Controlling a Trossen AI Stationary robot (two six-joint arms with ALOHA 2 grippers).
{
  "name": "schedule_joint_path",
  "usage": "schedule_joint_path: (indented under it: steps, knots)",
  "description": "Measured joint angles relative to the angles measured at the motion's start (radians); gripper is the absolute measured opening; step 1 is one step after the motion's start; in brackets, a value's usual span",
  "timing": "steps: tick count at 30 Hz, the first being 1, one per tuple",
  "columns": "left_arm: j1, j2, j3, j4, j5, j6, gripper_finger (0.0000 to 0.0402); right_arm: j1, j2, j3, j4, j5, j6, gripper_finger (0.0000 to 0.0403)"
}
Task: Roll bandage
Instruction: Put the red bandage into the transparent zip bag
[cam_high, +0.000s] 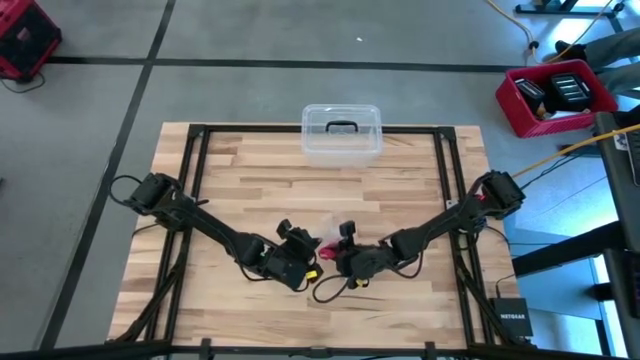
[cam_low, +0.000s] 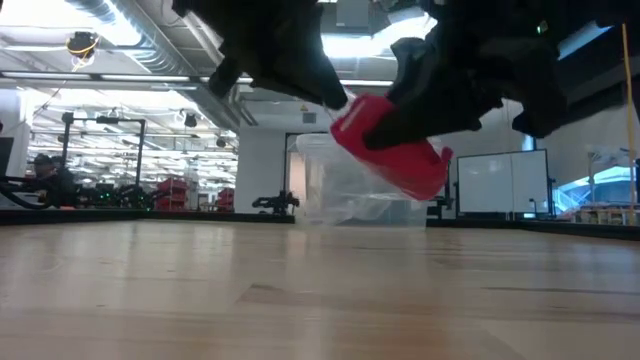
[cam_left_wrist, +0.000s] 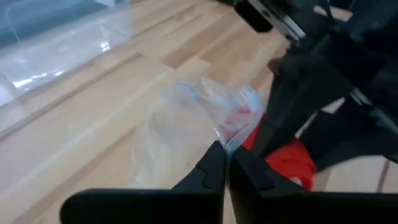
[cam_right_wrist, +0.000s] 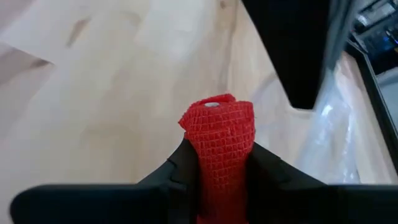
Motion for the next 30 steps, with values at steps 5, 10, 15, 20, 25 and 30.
schedule_joint_path:
  steps: [5, 10, 15, 20, 25, 30]
  knots:
    - [0.000, 0.006, 0.000, -0.010, 0.013, 0.006, 0.0001, 0.001, -0.007, 0.001, 0.008, 0.000, 0.040, 0.0087]
    - [-0.014, 0.006, -0.002, -0.002, 0.014, 0.034, 0.0001, -0.001, -0.026, 0.009, -0.035, 0.031, 0.212, 0.0087]
    - [-0.026, 0.010, -0.002, 0.010, 0.014, 0.052, 0.0001, -0.005, -0.038, 0.008, -0.040, 0.078, 0.361, 0.0087]
    - [-0.034, 0.039, -0.004, 0.104, 0.014, 0.143, 0.0001, -0.011, -0.055, 0.006, -0.053, 0.108, 0.487, 0.0087]
    - [-0.036, 0.046, -0.005, 0.168, 0.019, 0.200, 0.0001, -0.010, -0.053, 0.007, -0.089, 0.098, 0.562, 0.0087]
    - [-0.032, 0.048, -0.006, 0.258, 0.038, 0.267, 0.0001, -0.013, -0.009, 0.009, -0.045, -0.004, 0.575, 0.0087]
